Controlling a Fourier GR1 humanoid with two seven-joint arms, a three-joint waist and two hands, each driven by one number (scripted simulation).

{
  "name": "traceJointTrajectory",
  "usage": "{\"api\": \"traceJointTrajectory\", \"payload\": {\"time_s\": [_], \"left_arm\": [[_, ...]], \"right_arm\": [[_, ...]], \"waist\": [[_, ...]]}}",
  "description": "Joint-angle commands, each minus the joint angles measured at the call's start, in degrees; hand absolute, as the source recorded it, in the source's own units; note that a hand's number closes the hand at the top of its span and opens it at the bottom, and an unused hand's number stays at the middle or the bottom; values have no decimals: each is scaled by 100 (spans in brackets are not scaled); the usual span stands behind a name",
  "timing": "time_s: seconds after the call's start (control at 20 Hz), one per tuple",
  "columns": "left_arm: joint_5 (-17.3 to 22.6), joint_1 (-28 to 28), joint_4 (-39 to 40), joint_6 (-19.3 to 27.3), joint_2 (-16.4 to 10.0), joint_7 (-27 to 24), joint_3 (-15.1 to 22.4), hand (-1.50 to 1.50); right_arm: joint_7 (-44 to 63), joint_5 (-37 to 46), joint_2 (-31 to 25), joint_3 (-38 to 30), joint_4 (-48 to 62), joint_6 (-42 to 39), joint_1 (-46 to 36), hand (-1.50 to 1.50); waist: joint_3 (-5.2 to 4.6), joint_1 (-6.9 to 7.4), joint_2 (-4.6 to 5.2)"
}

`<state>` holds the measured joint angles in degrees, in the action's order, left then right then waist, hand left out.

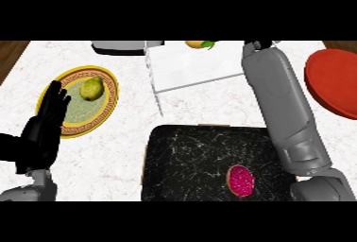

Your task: Pick the lemon from the tray and place it in the tiered shelf

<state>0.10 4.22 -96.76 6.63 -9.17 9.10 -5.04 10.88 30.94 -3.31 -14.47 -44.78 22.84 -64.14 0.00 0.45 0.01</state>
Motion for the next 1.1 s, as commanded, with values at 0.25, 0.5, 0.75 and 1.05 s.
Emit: {"api": "traceJointTrajectory", "payload": {"time_s": [0.25,0.5,0.75,1.05], "left_arm": [[0,62,33,18,3,102,-74,0],[-248,-314,-418,161,159,220,181,0],[-52,-52,-62,38,33,43,-107,0],[-39,-220,-173,-133,1,50,-79,0]], "right_arm": [[1331,-330,-732,-273,-1598,-366,648,-150],[1364,-814,-1349,-543,-2694,-1090,1785,-150],[1439,-1676,-1787,-932,-3781,-2048,2812,-150],[1725,-2467,-2238,-1332,-4521,-2637,3298,-150]], "waist": [[-2,-144,-45],[3,-146,-49],[1,-160,-33],[-1,-75,-17]]}}
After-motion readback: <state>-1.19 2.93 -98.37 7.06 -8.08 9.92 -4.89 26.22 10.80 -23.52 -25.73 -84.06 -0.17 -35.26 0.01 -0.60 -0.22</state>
